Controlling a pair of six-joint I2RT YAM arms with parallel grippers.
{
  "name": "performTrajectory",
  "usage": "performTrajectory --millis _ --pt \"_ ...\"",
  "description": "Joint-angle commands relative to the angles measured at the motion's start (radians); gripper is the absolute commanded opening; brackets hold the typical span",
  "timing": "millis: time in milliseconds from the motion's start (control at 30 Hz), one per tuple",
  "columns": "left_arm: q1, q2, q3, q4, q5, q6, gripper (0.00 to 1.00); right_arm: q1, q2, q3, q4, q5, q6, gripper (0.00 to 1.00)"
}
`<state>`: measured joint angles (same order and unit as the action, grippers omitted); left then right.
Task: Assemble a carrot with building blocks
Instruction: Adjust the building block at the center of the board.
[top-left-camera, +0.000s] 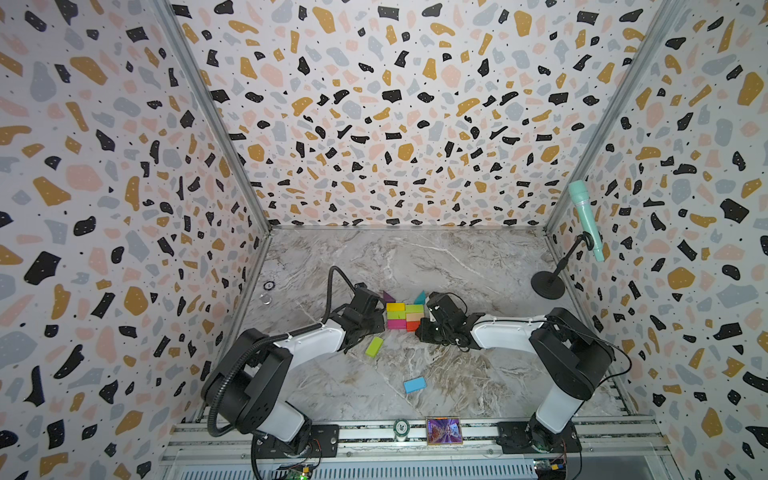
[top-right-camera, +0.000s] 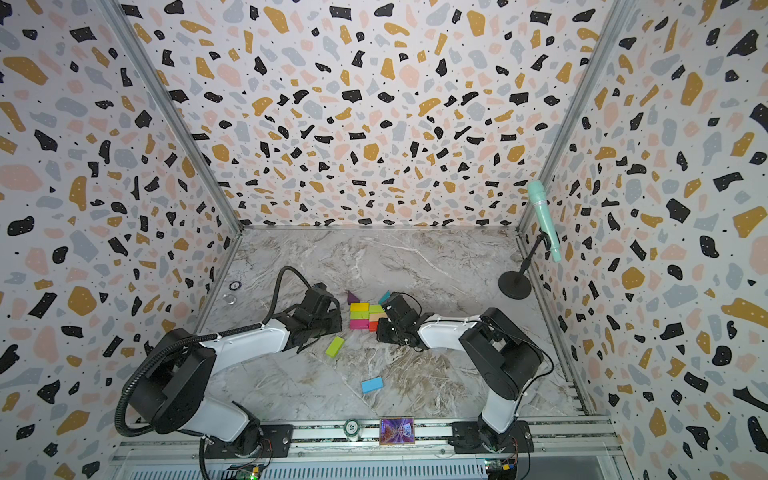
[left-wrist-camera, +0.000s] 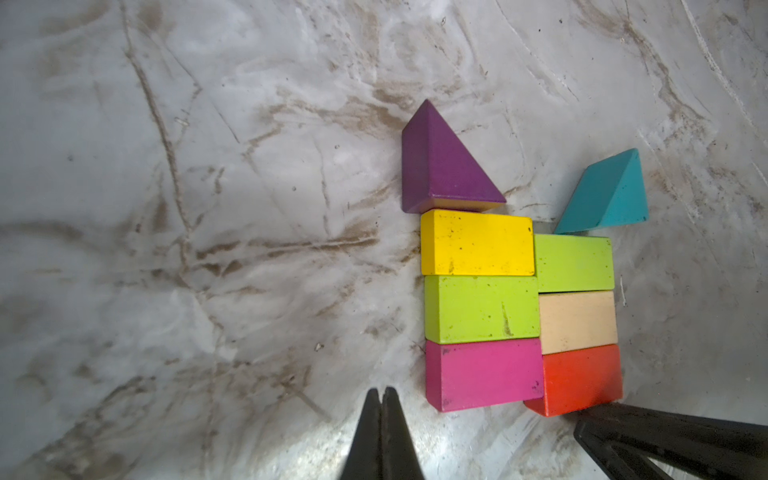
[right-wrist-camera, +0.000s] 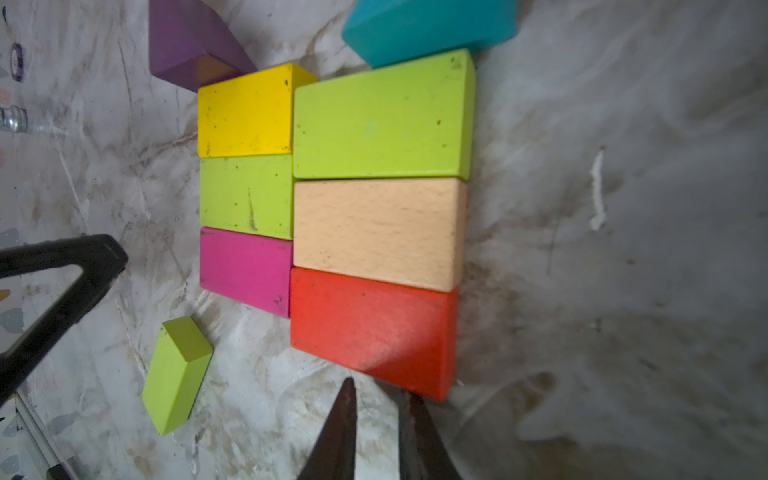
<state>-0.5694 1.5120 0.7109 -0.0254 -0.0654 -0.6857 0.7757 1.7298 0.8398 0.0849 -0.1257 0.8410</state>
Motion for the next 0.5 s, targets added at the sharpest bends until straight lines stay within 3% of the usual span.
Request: performTrajectory --millis 0,467 --pt "0.005 0.01 -0.004 0.019 0.007 -0.006 0.04 -0.006 0.024 0.013 -0.031 0.008 0.005 0.21" --pt "0.005 0.018 -0.005 0.027 0.02 -0.007 0.04 -0.006 0.034 0.022 -0.028 0.003 0.004 0.21"
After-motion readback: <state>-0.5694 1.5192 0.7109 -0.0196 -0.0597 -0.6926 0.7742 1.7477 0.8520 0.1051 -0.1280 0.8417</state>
